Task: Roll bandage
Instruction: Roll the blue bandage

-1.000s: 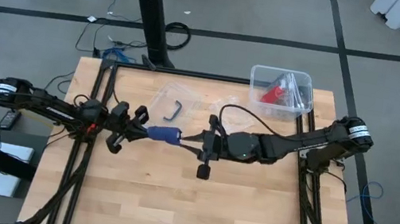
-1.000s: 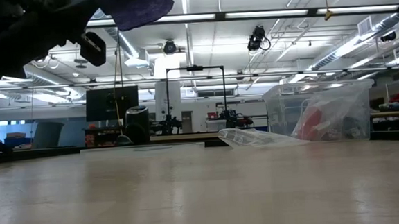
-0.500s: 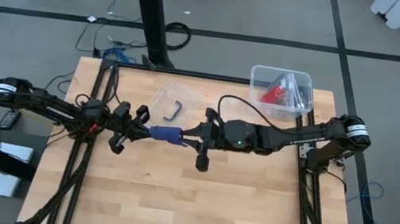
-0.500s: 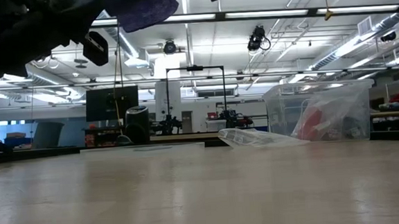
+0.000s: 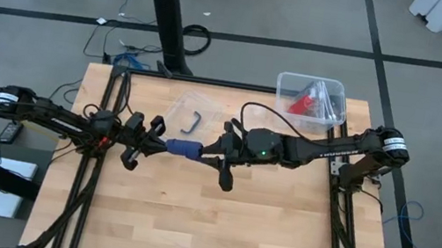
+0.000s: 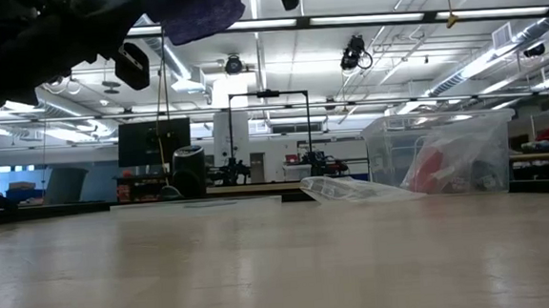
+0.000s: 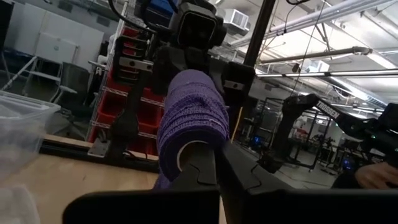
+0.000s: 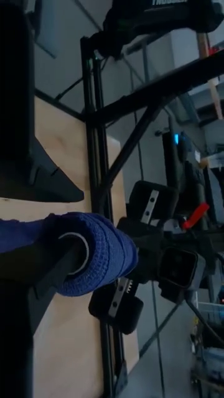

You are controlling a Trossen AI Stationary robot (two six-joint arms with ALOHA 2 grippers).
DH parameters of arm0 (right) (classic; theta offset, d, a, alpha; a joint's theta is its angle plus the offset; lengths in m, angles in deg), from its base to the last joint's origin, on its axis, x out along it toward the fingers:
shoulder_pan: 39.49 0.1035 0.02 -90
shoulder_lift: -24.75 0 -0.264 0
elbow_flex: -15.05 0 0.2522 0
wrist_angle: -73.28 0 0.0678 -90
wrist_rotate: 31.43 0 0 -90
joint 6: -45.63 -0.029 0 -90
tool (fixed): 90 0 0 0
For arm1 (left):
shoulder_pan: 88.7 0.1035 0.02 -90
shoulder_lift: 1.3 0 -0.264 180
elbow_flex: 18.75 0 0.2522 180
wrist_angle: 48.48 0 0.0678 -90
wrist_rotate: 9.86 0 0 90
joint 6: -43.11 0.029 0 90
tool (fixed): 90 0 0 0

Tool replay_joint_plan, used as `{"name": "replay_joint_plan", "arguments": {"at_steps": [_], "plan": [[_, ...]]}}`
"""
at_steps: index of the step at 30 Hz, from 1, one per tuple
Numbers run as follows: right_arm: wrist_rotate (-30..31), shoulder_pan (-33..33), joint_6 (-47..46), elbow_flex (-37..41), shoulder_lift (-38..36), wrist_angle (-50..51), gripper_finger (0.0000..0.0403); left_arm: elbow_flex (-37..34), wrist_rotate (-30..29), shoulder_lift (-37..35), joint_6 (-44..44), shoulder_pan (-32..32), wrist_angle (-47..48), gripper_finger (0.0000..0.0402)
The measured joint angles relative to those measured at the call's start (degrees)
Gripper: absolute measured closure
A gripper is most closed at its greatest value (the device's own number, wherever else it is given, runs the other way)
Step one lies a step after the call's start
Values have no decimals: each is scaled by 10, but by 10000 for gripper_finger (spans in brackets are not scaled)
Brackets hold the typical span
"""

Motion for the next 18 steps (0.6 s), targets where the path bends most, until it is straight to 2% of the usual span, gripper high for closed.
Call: {"name": "replay_joint_plan", "arguments": {"at_steps": [5,9,13,18], "plan": [[-2,-8,-3,0,0,-2,272,0,-5,0,1,0,-1,401],[-5,-17,-1,0,2,-16,271,0,-10,0,12,0,-2,401],[-5,-25,8,0,2,-22,291,0,-14,0,12,0,-3,401],[-5,-26,14,0,2,-23,346,4,-12,0,12,0,-2,401]]}}
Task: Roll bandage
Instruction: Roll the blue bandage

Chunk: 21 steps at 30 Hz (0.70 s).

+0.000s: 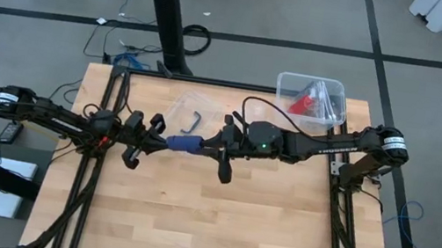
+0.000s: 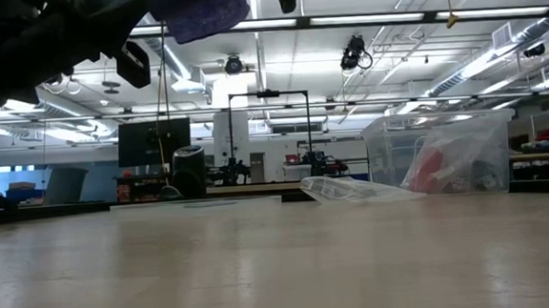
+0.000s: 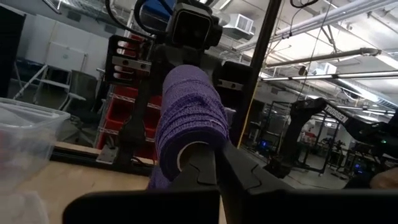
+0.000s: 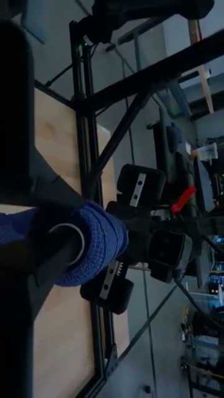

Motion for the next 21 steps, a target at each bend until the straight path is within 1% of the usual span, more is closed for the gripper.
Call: {"name": "replay_joint_plan", "arguments": {"at_steps": [3,4,6,8,11,15,21], "plan": [[0,1,16,0,0,-2,385,4,10,0,2,0,1,401],[5,2,22,0,0,-2,392,5,16,0,2,0,1,401],[24,6,31,0,-1,-3,394,7,24,0,2,1,1,401],[30,11,34,0,-1,-2,394,7,32,0,2,0,1,399],[48,20,48,0,-1,-3,398,8,30,0,8,0,-1,388],[73,32,65,0,-5,2,400,9,29,0,47,0,-2,358],[103,40,77,0,-26,19,401,9,37,-1,59,0,6,288]]}}
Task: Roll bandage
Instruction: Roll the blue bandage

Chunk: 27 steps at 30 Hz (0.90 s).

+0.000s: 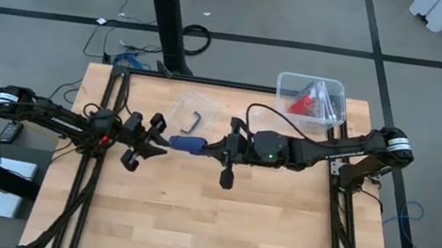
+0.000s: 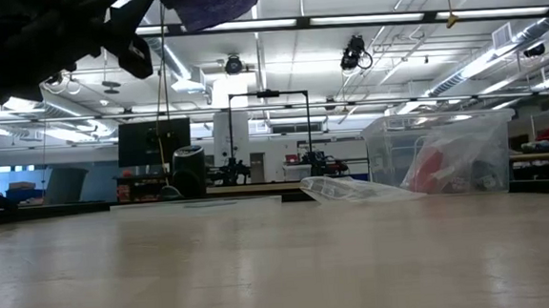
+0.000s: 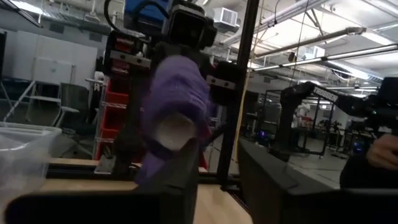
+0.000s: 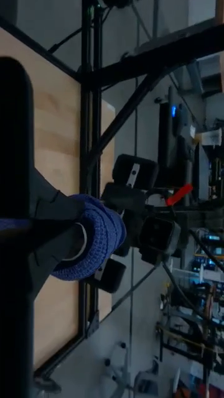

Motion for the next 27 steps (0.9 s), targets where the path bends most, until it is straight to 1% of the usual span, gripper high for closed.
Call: {"name": "replay_joint_plan", "arguments": {"at_steps": [5,9,14,21,25,27], "plan": [[8,0,0,0,-6,0,401,0,2,0,16,0,4,233],[-4,1,-6,0,-6,2,401,0,-7,0,16,0,-8,207],[-18,6,-11,0,-6,1,401,0,-31,0,36,0,-16,202],[-22,14,-6,0,-6,10,402,-1,-11,0,43,1,-15,202],[-21,14,-20,0,-5,68,402,-1,1,0,44,1,-12,202],[-21,14,-39,0,-5,105,402,-1,3,0,45,1,5,203]]}}
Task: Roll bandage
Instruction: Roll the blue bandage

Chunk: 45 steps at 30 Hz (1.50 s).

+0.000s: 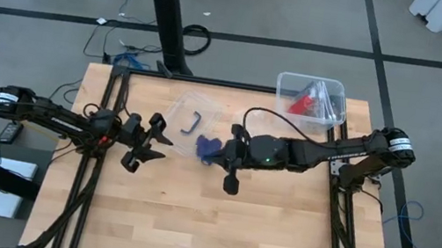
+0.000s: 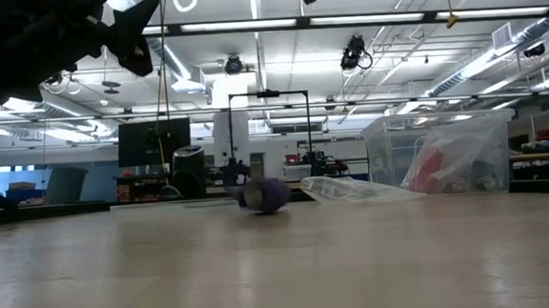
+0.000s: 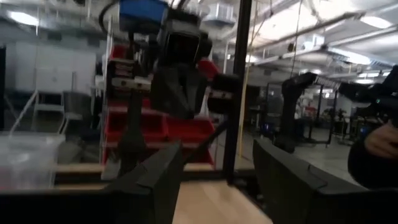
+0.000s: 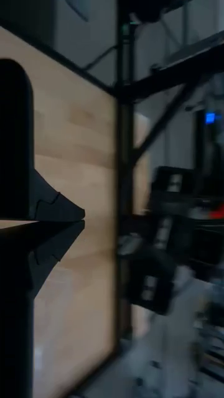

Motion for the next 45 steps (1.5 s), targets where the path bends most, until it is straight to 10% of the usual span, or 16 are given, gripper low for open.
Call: {"name": "replay_joint_plan", "arguments": {"at_steps": [11,21,29,45], "plan": [[41,-29,-128,116,4,34,402,0,-11,0,3,0,96,203],[22,-90,-178,248,4,-111,403,0,-146,1,56,0,292,204],[2,-93,-144,217,47,-137,403,0,-169,0,67,0,313,204],[39,-113,-92,28,213,60,403,0,-405,84,91,1,417,305]]}}
